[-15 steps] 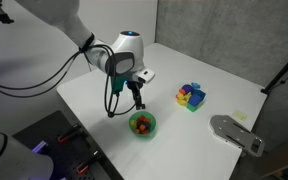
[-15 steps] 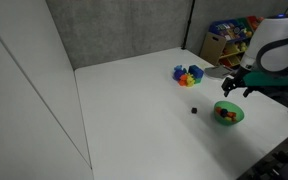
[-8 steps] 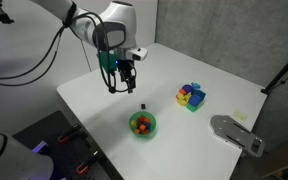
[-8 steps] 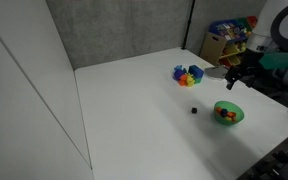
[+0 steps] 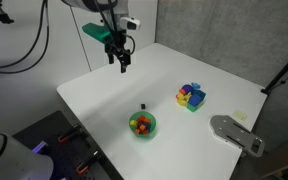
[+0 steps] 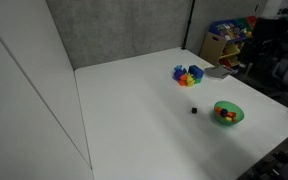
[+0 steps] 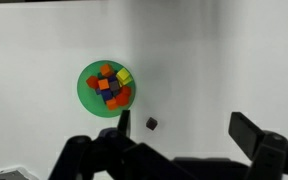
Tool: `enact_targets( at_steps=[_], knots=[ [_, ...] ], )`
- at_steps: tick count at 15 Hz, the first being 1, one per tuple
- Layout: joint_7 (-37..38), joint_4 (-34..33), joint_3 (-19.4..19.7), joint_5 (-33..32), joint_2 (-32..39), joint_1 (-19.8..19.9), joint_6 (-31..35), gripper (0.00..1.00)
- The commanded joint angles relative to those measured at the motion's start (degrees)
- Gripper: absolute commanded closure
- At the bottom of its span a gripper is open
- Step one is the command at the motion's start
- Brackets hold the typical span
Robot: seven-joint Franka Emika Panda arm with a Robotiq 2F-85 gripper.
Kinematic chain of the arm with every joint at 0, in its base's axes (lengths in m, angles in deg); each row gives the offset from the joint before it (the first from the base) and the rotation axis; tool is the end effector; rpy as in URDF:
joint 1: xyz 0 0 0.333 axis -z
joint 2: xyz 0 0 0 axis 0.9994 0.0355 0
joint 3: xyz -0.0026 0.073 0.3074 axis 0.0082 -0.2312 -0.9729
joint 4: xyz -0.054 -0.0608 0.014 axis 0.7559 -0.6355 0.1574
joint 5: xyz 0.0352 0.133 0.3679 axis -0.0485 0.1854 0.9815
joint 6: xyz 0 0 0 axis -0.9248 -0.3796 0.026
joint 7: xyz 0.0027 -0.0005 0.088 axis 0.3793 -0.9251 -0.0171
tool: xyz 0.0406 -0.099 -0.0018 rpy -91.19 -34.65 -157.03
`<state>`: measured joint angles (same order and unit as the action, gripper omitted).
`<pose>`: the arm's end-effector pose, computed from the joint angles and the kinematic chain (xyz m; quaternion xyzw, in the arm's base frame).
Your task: Pick up the small yellow block from the table and put it in the green bowl
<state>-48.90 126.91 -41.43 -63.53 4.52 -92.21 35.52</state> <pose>0.4751 0.0226 0.4088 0.9967 -0.0423 -0.0692 0.0085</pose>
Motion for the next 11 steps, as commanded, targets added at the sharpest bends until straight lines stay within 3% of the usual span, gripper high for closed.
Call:
enact_targets(
  at_steps=[1, 5, 11],
  knots=[
    [-2.28, -3.64, -2.24, -1.94, -4.19, 0.71, -7.1, 0.0],
    [-2.23, -6.46, -3.56, -3.16, -7.48, 0.82, -10.93, 0.0],
    [-1.1, -5.52, -3.87, -2.0, -8.19, 0.86, -10.06, 0.0]
  ],
)
